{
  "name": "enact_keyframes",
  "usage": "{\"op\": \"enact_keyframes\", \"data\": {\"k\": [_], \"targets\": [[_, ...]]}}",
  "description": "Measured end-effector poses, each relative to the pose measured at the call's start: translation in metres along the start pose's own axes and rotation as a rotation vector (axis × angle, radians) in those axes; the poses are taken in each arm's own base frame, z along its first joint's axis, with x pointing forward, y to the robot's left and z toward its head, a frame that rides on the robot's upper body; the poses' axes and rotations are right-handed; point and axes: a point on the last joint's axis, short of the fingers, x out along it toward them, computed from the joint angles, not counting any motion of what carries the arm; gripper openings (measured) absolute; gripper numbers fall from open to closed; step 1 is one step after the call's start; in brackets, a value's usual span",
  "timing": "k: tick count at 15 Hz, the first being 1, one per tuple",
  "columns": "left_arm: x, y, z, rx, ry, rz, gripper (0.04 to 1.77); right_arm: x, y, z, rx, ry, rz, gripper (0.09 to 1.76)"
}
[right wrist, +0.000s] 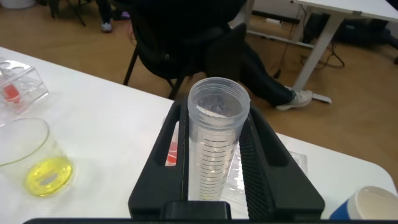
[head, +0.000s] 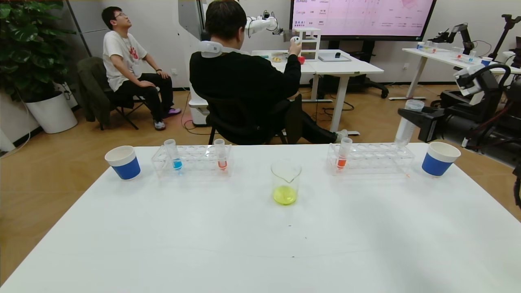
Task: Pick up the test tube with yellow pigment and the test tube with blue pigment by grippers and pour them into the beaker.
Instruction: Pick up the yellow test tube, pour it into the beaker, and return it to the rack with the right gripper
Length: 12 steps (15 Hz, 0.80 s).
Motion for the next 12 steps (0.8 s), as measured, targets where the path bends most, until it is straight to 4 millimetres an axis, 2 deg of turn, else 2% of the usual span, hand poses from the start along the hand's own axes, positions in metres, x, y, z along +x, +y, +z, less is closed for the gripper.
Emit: {"op": "enact_keyframes", "data": {"k": [4,8,12], "targets": [[0.0,0.0,0.0,-0.001,0.0,0.0,1.75,-0.007,-0.066,0.001,-0.006,-0.022,-0.118,0.49],[0.0,0.0,0.0,0.0,0.0,0.0,1.75,0.006,-0.125,-0.006,-0.016,-0.033,-0.244,0.49],[0.0,0.0,0.0,-0.001,0.0,0.0,1.75,0.022,-0.153,-0.032,0.002,0.003,-0.284,0.49]]}}
